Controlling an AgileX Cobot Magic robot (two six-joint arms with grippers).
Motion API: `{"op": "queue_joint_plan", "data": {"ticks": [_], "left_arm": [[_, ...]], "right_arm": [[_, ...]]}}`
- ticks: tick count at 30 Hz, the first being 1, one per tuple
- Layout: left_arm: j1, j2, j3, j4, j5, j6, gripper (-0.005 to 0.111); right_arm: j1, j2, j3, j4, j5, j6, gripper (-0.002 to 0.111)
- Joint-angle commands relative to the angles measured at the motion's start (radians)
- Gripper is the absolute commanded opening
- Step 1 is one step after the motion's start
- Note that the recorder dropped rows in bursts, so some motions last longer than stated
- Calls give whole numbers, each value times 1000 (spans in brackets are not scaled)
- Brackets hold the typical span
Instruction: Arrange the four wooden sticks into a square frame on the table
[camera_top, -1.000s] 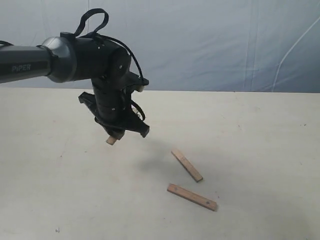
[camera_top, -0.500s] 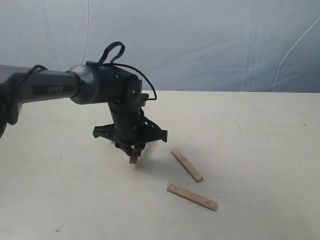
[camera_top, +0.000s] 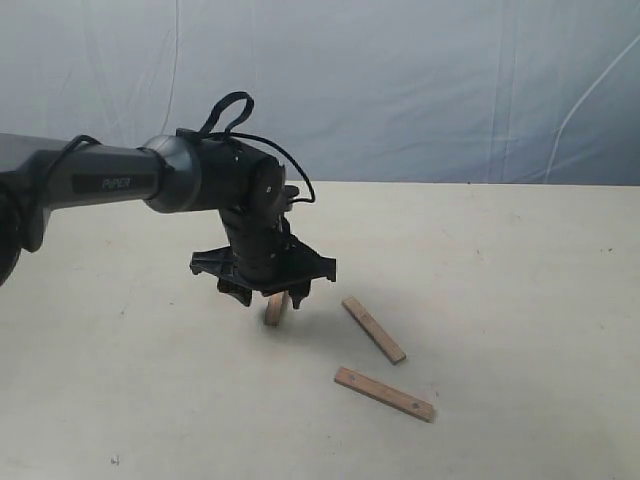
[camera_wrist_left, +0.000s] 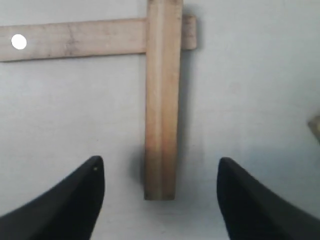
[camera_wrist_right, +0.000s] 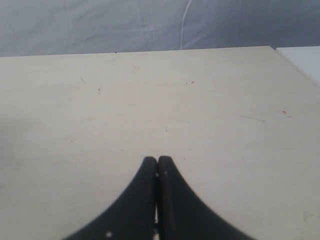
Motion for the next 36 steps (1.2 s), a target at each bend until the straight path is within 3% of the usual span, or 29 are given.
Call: {"op": "queue_joint_plan", "data": {"ticks": [1,5,7,10,20,24,29,36], "left_arm": [[30,-55,-5,7,29,37,49],[81,-135,-5,-6,138,180,1],[121,-178,15,-42,187,259,0],[191,-265,101,-137,152,357,0],[365,-756,624,-328,-367,474,0],[361,-996,846,-344,-534,472,0],[325,-1331,1145,-467,-794,472,0],[323,-1788,1451,-470,-904,471,0]], "right_arm": [[3,-2,-1,1,-4,-5,-1],[3,-2,-1,1,-4,-5,-1],[3,-2,-1,1,-7,-5,-1],[3,-2,-1,1,-7,-5,-1],[3,-2,-1,1,-7,-5,-1],[3,-2,-1,1,-7,-5,-1],[3,-2,-1,1,-7,-5,-1],[3,-2,-1,-9,-28,-5,-1]]}}
